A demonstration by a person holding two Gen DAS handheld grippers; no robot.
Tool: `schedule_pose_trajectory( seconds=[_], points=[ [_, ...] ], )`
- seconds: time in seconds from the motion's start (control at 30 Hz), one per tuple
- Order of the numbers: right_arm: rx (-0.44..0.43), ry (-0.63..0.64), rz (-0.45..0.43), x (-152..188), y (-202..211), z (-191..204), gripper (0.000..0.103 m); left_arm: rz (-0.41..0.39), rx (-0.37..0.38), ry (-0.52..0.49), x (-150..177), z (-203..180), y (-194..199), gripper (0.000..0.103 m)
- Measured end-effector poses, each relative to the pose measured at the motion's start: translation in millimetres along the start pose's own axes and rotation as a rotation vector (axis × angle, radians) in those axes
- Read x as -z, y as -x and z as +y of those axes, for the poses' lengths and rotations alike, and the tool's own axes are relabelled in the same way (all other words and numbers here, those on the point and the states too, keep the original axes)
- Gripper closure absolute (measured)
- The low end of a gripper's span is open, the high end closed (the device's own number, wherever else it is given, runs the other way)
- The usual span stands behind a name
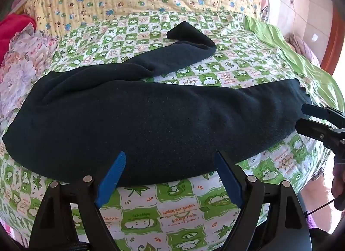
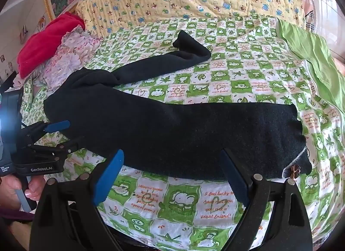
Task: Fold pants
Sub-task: 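Move both grippers toward the dark navy pants on the bed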
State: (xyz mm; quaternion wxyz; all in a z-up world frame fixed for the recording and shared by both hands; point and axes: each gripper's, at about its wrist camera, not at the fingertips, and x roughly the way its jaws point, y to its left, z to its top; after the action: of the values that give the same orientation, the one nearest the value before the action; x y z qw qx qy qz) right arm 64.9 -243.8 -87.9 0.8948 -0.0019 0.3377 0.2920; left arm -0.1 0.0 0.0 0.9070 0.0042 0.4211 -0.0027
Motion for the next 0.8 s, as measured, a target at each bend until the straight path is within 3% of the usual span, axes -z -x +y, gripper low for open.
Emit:
schedule_pose_trajectory(
  seconds=[0.8],
  points=[
    [-0.003, 0.004, 0.000, -0.6, -1.9, 6.0, 0.013, -0.001, 0.026, 0.005, 2.6, -1.8, -4.2, 0.018]
  ],
)
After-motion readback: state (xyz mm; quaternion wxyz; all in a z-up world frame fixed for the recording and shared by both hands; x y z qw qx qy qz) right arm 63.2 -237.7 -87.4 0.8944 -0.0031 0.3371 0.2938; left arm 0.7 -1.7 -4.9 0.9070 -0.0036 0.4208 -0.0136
